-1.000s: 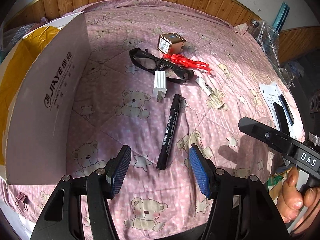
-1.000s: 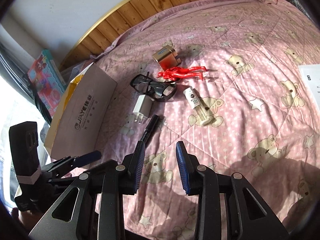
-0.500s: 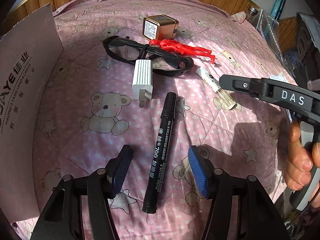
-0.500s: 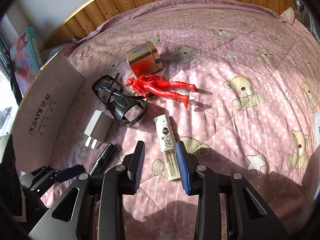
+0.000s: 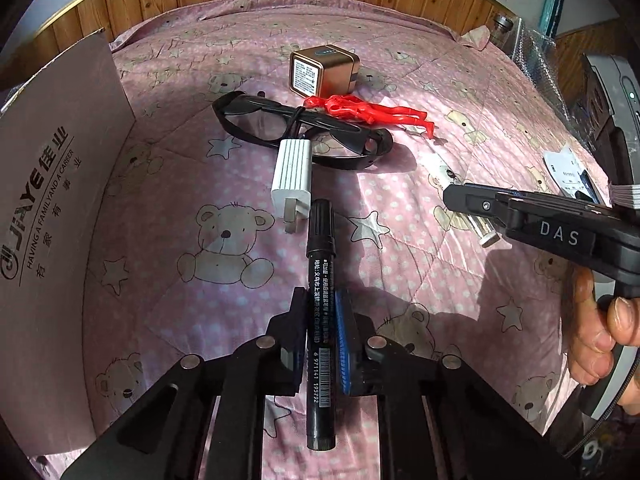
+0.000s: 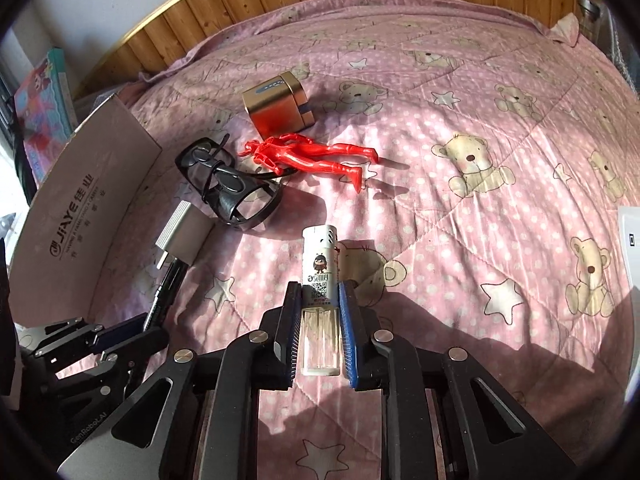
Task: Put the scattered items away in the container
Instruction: 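Lift the marker with the left tool while the right carries the perfume over the white box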
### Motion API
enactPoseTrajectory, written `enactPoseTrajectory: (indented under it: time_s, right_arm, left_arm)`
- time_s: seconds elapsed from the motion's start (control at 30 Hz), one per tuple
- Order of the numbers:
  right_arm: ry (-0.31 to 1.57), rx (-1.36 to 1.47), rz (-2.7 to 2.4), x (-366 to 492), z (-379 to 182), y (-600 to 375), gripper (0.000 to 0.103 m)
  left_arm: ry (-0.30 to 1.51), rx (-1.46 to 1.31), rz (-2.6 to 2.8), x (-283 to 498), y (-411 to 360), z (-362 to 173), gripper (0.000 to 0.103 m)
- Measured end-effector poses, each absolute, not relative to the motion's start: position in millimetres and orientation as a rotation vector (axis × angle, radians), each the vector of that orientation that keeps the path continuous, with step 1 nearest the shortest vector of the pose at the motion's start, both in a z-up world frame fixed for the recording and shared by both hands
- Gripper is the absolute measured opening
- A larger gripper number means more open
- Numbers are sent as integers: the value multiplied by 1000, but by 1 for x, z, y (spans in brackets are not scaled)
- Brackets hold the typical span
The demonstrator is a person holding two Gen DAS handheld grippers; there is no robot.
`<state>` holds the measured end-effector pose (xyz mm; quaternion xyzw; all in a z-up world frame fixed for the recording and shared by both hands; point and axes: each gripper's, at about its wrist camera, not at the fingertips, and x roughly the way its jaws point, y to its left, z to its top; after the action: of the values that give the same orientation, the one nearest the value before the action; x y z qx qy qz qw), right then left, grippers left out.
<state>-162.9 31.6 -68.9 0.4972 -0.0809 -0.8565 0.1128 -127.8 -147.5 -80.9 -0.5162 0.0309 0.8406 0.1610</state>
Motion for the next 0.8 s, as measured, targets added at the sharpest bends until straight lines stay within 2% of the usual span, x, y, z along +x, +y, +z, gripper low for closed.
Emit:
enactPoseTrajectory:
  time_s: [0.8]
  right_arm:
    - [-113,1296,-2511,-86,-4,-30,19]
  left_arm:
    - [-106,-1335,2536,-78,-211,-6,14]
